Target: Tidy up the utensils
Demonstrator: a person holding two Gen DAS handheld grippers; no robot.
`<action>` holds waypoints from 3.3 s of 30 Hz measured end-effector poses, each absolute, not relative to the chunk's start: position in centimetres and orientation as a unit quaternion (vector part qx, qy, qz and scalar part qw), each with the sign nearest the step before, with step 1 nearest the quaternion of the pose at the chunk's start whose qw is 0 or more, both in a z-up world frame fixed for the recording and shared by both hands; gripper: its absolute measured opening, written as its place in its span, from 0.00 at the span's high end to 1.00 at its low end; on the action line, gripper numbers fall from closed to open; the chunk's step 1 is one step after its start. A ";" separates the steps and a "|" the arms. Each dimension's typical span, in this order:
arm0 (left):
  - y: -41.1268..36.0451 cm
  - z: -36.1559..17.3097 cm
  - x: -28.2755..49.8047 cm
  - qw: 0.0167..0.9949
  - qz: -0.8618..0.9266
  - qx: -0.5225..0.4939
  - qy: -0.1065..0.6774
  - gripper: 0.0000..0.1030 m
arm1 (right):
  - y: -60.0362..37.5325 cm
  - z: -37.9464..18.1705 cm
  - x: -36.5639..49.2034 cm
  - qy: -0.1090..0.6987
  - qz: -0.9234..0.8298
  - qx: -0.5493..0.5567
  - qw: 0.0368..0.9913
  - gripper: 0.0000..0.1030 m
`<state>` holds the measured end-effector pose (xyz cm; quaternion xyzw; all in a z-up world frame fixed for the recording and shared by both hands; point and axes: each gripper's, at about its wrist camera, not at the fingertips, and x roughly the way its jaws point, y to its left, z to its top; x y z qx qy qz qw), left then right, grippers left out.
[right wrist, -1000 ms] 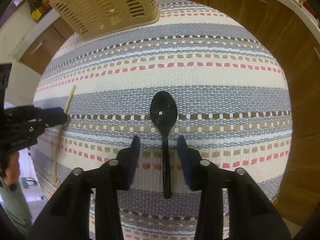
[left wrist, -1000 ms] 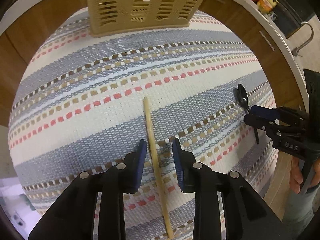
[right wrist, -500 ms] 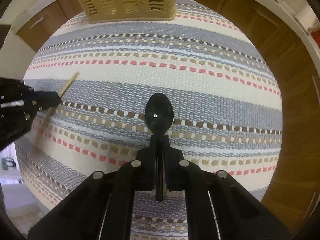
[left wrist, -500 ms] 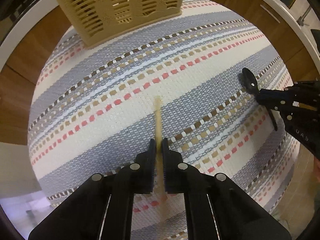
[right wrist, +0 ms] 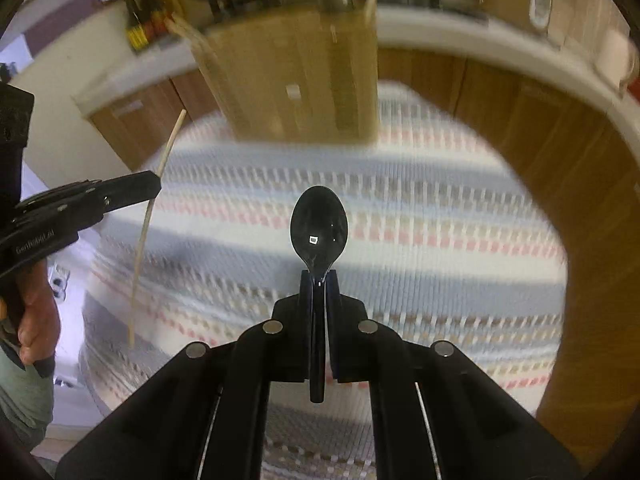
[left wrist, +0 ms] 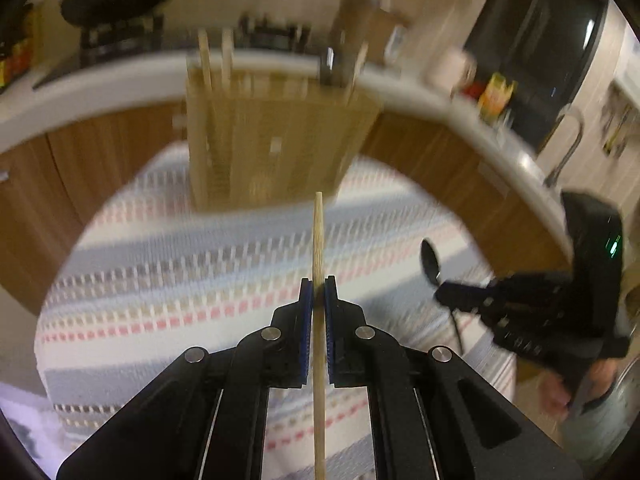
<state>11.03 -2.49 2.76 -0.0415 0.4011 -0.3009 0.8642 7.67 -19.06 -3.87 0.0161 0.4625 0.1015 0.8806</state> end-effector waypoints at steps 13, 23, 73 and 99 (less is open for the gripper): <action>-0.1 13.8 12.4 0.939 -0.270 -0.146 0.155 0.96 | -19.7 6.0 12.8 0.279 0.110 0.033 0.953 0.95; -0.1 16.4 17.1 0.964 -0.188 -0.186 0.040 0.96 | -20.4 8.0 18.3 0.197 0.101 0.049 0.974 0.95; 0.1 8.4 7.8 0.972 -0.171 -0.091 0.131 0.22 | -20.6 1.4 8.5 0.182 0.055 0.069 0.979 0.29; -1.7 1.0 3.9 0.995 -0.013 -0.010 0.102 0.09 | -19.1 -3.9 4.8 0.118 -0.037 0.005 0.992 0.13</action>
